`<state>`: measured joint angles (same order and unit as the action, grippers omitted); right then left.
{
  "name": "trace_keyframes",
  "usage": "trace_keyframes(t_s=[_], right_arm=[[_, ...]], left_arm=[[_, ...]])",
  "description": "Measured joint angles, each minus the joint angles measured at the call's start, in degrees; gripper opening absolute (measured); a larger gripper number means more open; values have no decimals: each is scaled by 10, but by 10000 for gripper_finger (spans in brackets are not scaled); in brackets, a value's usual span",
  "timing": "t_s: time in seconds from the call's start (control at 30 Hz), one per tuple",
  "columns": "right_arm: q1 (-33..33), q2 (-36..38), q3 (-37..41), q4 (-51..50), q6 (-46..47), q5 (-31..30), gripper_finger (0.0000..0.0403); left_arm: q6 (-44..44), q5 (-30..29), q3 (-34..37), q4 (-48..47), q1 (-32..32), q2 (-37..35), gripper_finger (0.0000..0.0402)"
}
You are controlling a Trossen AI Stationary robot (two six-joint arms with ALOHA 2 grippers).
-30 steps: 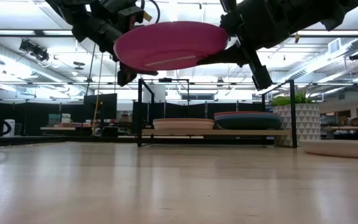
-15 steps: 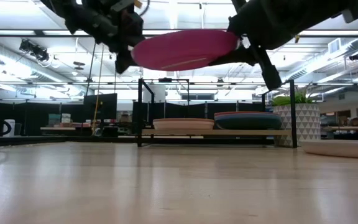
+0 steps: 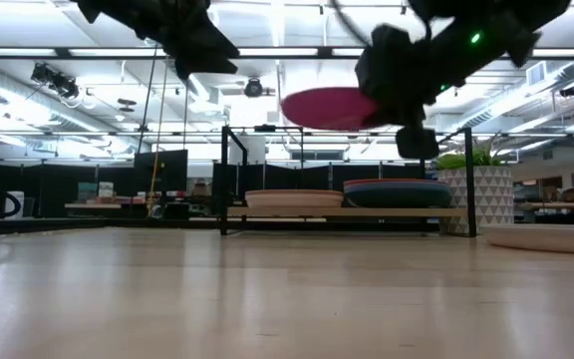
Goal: Place and stack plates onto a shelf
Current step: Stack the pink plate on top of the orange plate on the shelf
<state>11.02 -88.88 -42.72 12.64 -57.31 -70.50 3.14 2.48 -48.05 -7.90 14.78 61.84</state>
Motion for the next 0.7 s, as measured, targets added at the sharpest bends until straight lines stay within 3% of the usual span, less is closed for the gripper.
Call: trace_keyframes(t_s=[0.3,0.53,0.7], right_arm=[[-104,0,0,-95,155,47,61],[-175,0,-18,-231,303,119,62],[-208,0,-28,-301,381,136,63]], left_arm=[[-8,-2,0,-43,-3,-15,208],[-8,-4,0,-62,-3,-16,208],[5,-4,0,-76,-3,-16,208]])
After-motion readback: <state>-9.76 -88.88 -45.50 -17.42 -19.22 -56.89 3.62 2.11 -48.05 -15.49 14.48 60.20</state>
